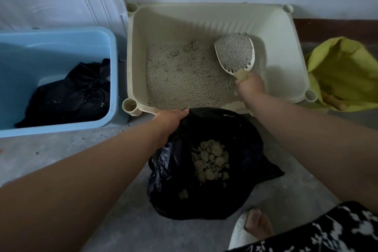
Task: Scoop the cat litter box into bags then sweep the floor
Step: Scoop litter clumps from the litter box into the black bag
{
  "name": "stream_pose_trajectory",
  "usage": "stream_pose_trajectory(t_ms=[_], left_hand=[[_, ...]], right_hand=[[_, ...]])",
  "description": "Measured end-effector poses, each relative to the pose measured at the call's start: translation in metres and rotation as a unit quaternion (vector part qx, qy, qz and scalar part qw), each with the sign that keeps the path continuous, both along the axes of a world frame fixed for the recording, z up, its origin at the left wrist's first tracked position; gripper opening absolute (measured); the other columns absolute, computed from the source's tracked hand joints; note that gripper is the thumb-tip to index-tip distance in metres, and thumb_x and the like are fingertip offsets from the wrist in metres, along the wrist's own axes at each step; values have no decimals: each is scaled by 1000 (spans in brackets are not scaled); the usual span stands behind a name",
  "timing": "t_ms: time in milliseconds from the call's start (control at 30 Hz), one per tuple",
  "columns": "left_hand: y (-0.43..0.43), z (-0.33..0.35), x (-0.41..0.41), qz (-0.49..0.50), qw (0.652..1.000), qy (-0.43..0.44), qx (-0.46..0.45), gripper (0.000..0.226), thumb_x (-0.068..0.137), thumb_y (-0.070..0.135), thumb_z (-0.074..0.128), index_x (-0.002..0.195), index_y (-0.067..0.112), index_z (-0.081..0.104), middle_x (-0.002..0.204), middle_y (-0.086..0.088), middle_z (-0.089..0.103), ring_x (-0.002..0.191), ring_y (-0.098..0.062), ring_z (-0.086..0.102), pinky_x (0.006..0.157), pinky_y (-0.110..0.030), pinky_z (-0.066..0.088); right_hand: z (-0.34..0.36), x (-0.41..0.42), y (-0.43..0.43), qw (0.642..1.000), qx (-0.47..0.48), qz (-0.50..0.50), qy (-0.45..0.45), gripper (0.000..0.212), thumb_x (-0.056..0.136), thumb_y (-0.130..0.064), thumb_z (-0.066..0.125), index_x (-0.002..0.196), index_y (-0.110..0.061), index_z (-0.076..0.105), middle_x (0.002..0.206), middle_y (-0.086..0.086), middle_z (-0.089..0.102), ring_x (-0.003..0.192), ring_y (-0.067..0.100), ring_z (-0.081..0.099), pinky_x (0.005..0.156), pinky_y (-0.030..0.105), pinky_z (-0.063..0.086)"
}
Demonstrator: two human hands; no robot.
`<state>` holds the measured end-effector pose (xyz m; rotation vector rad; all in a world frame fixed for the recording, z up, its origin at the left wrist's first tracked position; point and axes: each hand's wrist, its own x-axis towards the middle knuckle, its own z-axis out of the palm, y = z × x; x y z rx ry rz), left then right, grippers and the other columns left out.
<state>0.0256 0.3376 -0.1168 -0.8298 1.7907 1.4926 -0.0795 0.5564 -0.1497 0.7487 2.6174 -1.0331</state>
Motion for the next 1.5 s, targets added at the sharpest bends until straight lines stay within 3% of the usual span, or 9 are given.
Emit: stream_pose_trajectory(t_ms=[100, 233, 400, 767, 933, 1067, 1233, 1367, 1500], left_hand=[[0, -2, 0, -6, 1000, -11, 28, 51, 89, 40, 60, 127, 6, 59, 133, -10, 59, 123, -28, 55, 106, -40, 43], [1, -2, 0, -6, 1000, -10, 4, 42, 95, 32, 56, 123, 2, 59, 125, -15, 62, 117, -33, 59, 94, -34, 49], [0, -5, 0, 0, 999, -18, 40, 44, 91, 39, 58, 126, 11, 61, 130, -7, 61, 123, -24, 56, 109, -42, 40], [6, -4, 2, 25, 997, -37, 59, 37, 91, 37, 60, 118, 12, 66, 114, -11, 69, 107, -27, 64, 100, -44, 49], [9, -4, 4, 13, 999, -22, 46, 41, 90, 39, 61, 121, 12, 64, 121, -9, 65, 114, -28, 60, 103, -44, 46], [12, -4, 6, 14, 998, -20, 57, 41, 91, 36, 60, 124, 12, 63, 122, -9, 65, 114, -27, 60, 104, -43, 45], [13, -4, 7, 11, 998, -12, 55, 45, 88, 39, 62, 125, 14, 62, 126, -7, 64, 118, -27, 58, 106, -43, 43], [16, -5, 10, 9, 998, -15, 55, 38, 89, 39, 62, 118, 15, 66, 117, -11, 68, 110, -29, 63, 101, -46, 48], [18, -3, 12, 18, 999, -16, 43, 37, 88, 40, 63, 116, 15, 67, 113, -13, 68, 107, -31, 63, 98, -49, 49]], right_hand=[[0, 2, 0, 1000, -7, 8, 13, 40, 87, -24, 58, 124, -8, 53, 116, 12, 60, 105, 29, 58, 87, 34, 48], [1, 2, -3, 999, -31, -5, 14, 39, 88, -22, 58, 124, -7, 53, 113, 11, 59, 101, 28, 58, 81, 32, 48], [0, 2, -4, 999, -17, 8, 30, 34, 90, -21, 57, 121, -6, 54, 107, 10, 59, 95, 26, 57, 78, 30, 45], [13, 4, 2, 998, 9, 43, 35, 38, 91, -23, 56, 125, -5, 53, 119, 15, 58, 108, 31, 56, 81, 30, 40], [22, 7, 7, 998, 31, 43, 27, 34, 94, -21, 54, 124, -5, 50, 103, 6, 54, 73, 22, 55, 68, 23, 34], [26, 7, 12, 997, 40, 47, 44, 35, 92, -23, 56, 122, -4, 51, 116, 14, 59, 103, 29, 57, 74, 24, 34], [33, 10, 12, 997, 24, 53, 42, 37, 92, -23, 55, 125, -6, 50, 118, 13, 58, 105, 29, 56, 77, 26, 36], [38, 17, 12, 997, 19, 77, 21, 38, 92, -22, 55, 126, -7, 49, 106, 6, 54, 93, 23, 53, 74, 28, 39], [36, 25, 1, 990, -74, 23, -115, 36, 89, -9, 57, 123, 0, 50, 81, 12, 55, 57, 20, 49, 51, 27, 42]])
